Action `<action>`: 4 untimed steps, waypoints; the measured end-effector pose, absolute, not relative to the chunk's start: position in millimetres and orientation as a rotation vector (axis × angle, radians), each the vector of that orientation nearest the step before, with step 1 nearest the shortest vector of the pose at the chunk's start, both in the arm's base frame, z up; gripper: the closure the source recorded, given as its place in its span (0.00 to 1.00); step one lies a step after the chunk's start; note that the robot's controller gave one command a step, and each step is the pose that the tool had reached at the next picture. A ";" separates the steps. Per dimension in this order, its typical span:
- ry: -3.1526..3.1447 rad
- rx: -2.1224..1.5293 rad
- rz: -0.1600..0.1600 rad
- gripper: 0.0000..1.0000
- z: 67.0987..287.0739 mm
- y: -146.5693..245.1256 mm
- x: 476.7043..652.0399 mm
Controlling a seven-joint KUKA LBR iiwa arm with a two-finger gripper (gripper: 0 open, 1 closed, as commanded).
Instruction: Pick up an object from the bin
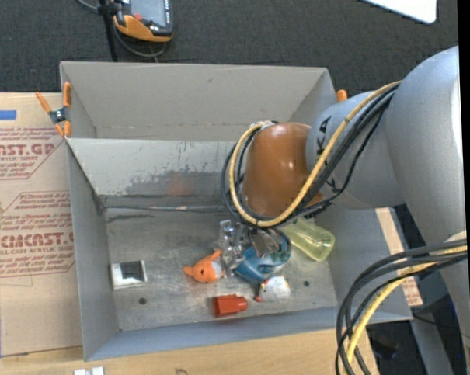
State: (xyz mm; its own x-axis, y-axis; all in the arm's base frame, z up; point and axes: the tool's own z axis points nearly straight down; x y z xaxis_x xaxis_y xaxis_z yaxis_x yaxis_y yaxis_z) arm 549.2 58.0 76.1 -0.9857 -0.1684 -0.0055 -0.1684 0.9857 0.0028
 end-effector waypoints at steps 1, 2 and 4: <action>3.129 -0.265 0.003 0.00 75.5 56.9 548.1; 3.130 -0.264 0.003 0.00 75.5 56.9 548.1; 3.120 -0.263 0.008 1.00 72.9 128.2 510.2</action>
Offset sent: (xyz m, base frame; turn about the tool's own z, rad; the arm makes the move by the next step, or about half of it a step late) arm 0.0000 0.0000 0.0000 0.0000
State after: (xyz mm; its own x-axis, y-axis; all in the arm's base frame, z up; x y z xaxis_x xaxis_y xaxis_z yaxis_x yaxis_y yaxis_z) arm 510.2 128.2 72.9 -0.9858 -0.1674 -0.0106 -0.1674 0.9859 0.0045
